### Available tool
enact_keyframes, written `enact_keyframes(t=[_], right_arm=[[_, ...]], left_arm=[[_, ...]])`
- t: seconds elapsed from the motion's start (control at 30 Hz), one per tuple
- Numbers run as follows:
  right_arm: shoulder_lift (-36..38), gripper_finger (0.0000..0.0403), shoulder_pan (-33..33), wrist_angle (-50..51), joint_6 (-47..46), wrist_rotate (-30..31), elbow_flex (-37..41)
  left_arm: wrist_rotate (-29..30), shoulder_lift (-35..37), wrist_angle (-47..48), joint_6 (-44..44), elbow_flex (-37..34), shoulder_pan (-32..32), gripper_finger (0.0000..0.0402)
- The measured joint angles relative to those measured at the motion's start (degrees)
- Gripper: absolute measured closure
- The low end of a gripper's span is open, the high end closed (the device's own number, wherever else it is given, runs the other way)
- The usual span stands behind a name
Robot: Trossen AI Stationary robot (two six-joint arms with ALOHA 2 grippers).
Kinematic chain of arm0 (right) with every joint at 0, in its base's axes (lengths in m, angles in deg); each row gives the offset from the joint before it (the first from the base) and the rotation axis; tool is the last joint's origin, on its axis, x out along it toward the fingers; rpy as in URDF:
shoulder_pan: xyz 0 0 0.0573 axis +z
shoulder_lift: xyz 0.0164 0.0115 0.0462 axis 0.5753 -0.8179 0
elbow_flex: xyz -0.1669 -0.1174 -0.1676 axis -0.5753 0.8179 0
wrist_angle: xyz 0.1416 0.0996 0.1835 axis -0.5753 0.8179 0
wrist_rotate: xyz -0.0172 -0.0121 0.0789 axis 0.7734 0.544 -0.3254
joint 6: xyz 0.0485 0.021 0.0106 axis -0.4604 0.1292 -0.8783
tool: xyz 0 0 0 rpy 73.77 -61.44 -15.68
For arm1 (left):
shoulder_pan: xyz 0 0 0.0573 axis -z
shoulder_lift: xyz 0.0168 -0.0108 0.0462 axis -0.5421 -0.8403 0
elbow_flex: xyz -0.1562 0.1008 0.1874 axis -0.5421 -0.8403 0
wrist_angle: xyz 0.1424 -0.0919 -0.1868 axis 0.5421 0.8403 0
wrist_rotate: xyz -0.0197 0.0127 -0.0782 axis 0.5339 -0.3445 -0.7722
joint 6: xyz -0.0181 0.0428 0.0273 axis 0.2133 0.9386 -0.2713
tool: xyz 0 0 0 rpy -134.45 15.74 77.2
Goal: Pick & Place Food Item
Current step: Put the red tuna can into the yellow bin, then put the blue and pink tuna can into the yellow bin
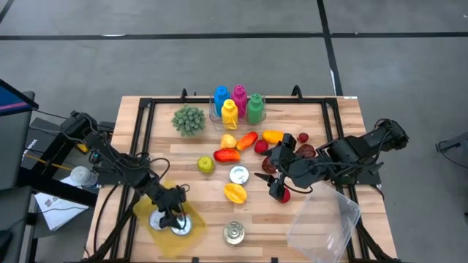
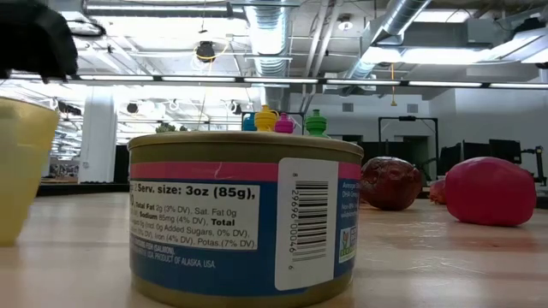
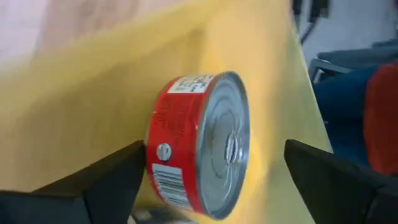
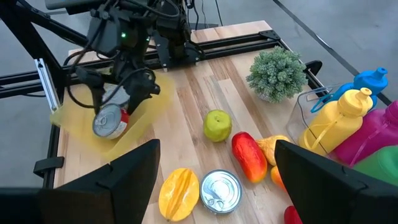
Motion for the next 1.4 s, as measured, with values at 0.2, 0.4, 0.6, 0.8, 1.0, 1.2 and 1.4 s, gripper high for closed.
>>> enact_keyframes(t=[0.2,0.4,0.6,0.8,1.0,1.2,1.4], right_arm=[[0.0,0.0091,0.0,0.0,0.0,0.0,0.0],[0.0,0.0091,0.0,0.2,0.0,0.0,0.0],[0.0,0.0091,0.0,0.4,0.0,0.0,0.0],[0.0,0.0091,0.0,0.4,0.0,0.0,0.0],[0.0,0.0091,0.4,0.6,-1.4,0.0,0.0],[0.0,0.0091,0.6,0.6,-3.9,-0.2,0.0],[0.0,0.0091,1.1,0.6,-5.1,-3.2,0.0]], left_arm=[[0.4,5.6,-0.3,-0.2,0.1,-0.5,0.0079],[2.4,15.1,-0.7,-0.2,0.1,-0.4,0.0103],[15.7,24.5,-7.6,1.2,0.1,-0.7,0.0116],[34.1,27.9,-20.6,17.7,0.1,-2.6,0.0132],[29.8,21.9,-21.0,27.9,3.8,-4.2,0.0150],[26.4,8.7,-0.6,33.3,20.7,-5.1,0.0169],[26.3,-3.4,20.9,34.6,36.3,-7.8,0.0185]])
